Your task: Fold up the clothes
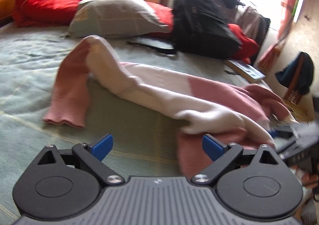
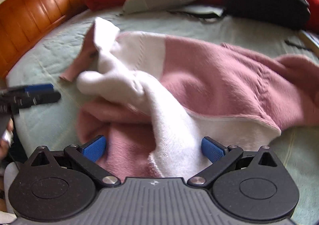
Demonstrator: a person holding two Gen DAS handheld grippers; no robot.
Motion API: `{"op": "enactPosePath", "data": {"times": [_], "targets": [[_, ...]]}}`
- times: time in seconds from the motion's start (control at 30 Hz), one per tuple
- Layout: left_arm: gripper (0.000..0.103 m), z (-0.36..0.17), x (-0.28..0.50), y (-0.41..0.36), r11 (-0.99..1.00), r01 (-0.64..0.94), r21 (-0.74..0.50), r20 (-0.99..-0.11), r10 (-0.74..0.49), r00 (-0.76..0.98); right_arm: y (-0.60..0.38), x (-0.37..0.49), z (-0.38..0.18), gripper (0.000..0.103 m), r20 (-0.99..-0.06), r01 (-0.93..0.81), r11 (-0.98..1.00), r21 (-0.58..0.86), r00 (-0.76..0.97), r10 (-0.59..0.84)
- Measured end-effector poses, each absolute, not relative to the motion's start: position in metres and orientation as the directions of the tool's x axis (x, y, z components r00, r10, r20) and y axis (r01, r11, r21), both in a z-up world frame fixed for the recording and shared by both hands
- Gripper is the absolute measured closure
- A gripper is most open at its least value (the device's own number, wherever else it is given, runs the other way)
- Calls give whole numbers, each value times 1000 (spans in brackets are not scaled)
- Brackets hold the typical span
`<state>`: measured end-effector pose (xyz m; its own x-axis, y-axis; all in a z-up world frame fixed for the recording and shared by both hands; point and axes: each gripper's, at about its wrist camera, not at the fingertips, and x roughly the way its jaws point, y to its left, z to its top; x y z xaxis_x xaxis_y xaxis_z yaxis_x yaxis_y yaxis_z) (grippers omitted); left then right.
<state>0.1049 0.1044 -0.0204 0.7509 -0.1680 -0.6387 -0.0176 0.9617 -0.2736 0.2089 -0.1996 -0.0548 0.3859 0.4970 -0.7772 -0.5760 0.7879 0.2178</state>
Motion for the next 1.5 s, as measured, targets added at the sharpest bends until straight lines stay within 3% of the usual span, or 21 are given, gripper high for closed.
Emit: {"op": "enactPosePath", "data": {"times": [0.33,0.53,0.73,0.87,1.03,1.33,1.5], "targets": [[7,-17,165,171,940,-100,-325,-622,-133,771,-207,217,-5,0,-681,-615,753,235,449,579],[7,-42,209,200,843,-51,-535,-567,-314,761,-195,238,-3,0,-667,-603,758,249,460,586],[7,-83,243,219,764,-104,-637,-559,-363,746,-183,250,-11,0,-681,-586,769,256,455,573],[8,-86,247,230,788,-134,-601,-558,-293,776,-183,255,-12,0,-691,-568,789,233,474,546],[8,-76,245,252,866,-233,-443,-582,-80,809,-188,261,-10,0,-689,-538,812,227,500,524],[8,-54,234,333,782,-473,-407,-569,188,800,-191,264,-8,0,-689,-522,827,211,520,505],[8,-44,216,346,735,-374,-566,-540,12,841,-189,266,-12,0,-695,-520,827,211,515,501]]}}
